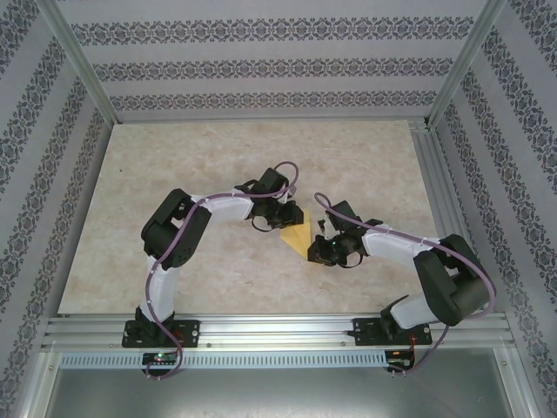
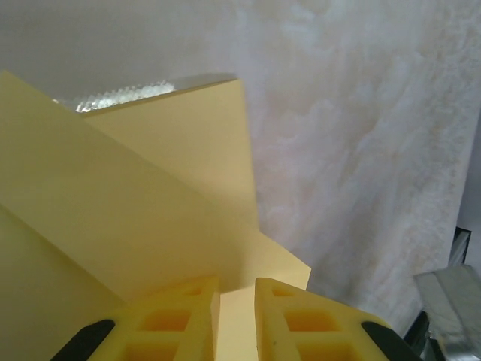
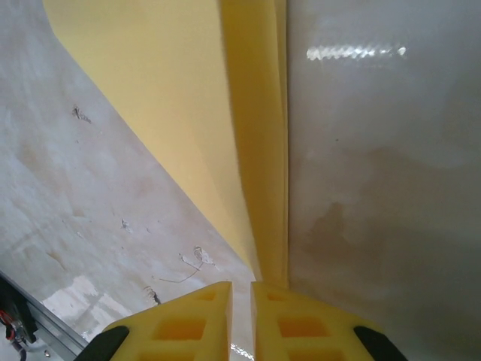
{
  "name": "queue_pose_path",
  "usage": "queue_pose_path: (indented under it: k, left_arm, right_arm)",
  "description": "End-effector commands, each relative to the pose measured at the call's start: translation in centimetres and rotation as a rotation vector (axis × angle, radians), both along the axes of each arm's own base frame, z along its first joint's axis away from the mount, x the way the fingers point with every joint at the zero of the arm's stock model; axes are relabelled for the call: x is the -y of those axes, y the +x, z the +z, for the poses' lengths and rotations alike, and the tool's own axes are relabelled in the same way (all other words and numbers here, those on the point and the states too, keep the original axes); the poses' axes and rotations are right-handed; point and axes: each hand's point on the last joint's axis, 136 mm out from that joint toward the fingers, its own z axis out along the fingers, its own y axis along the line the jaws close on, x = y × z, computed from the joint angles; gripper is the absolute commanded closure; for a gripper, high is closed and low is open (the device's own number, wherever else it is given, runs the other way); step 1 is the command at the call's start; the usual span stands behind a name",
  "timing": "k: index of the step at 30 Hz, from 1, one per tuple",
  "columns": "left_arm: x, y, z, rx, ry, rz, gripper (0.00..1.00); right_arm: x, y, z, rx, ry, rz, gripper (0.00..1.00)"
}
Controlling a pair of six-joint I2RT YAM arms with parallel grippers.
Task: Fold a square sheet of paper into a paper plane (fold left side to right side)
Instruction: Fourth fold the wing at the center of the table.
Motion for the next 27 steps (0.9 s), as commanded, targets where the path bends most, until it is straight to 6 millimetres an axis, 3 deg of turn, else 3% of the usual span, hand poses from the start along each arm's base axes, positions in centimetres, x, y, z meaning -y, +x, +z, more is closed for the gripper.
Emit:
queue_pose_path:
  k: [1, 10, 23, 27]
  left_arm:
    - [0.6, 1.3, 0.0, 0.032, -0.009, 0.018, 0.79]
    - [-0.3, 1.1, -2.4, 0.010, 0.056, 0.027, 0.80]
    - [-0.5, 0.9, -2.7, 0.006, 0.069, 0.027, 0.80]
    - [-0.6, 0.9, -2.8, 0.004, 0.070, 0.030, 0.80]
  right_arm:
    - [-0.8, -0.1, 0.6, 0.008, 0.025, 0.013, 0.85]
    - [-1.1, -0.6, 0.3, -0.014, 0.011, 0.034, 0.85]
    - [-1.4, 0.7, 0.4, 0.000, 0.042, 0.007, 0.85]
    - [-0.8, 0.7, -0.4, -0.018, 0.053, -0.016, 0.85]
